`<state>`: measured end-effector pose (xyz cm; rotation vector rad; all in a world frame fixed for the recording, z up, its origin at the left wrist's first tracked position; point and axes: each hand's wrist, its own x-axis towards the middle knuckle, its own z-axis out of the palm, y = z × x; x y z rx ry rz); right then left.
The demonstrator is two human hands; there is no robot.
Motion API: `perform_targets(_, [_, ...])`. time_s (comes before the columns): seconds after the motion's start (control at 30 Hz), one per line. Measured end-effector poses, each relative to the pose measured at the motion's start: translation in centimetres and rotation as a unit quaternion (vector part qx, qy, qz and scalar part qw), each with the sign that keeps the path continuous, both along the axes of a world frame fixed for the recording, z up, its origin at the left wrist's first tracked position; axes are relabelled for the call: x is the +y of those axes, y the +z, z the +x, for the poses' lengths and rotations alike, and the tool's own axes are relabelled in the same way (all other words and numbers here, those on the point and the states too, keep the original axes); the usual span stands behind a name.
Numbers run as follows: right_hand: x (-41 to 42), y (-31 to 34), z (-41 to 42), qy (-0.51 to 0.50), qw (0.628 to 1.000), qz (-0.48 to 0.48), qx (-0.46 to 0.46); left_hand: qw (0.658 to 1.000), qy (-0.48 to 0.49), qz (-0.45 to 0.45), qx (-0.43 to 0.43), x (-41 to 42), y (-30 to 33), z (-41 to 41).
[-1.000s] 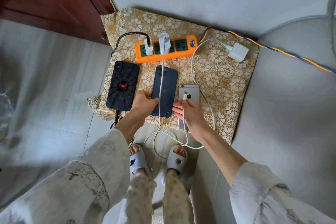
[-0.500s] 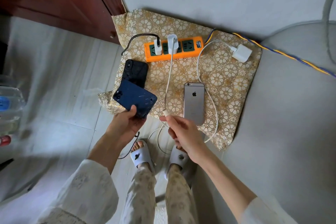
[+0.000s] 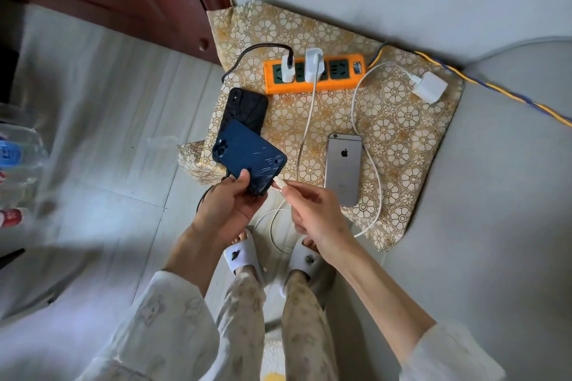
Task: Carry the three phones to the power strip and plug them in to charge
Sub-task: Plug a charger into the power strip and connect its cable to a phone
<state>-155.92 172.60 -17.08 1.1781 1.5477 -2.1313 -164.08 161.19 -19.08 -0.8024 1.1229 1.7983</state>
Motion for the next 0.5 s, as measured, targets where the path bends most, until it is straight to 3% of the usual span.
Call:
perform_targets(0.3, [-0.16, 0.21, 0.17, 0.06, 0.998, 0.036, -0.008, 0.999, 0.012, -0.025, 0.037, -0.69, 0.13, 0.55])
perform_targets(0.5, [-0.23, 0.01, 0.55, 0.108, 0.992, 0.065, -0.018, 0.986, -0.041, -0.108, 0.121, -0.65, 0.25, 0.93])
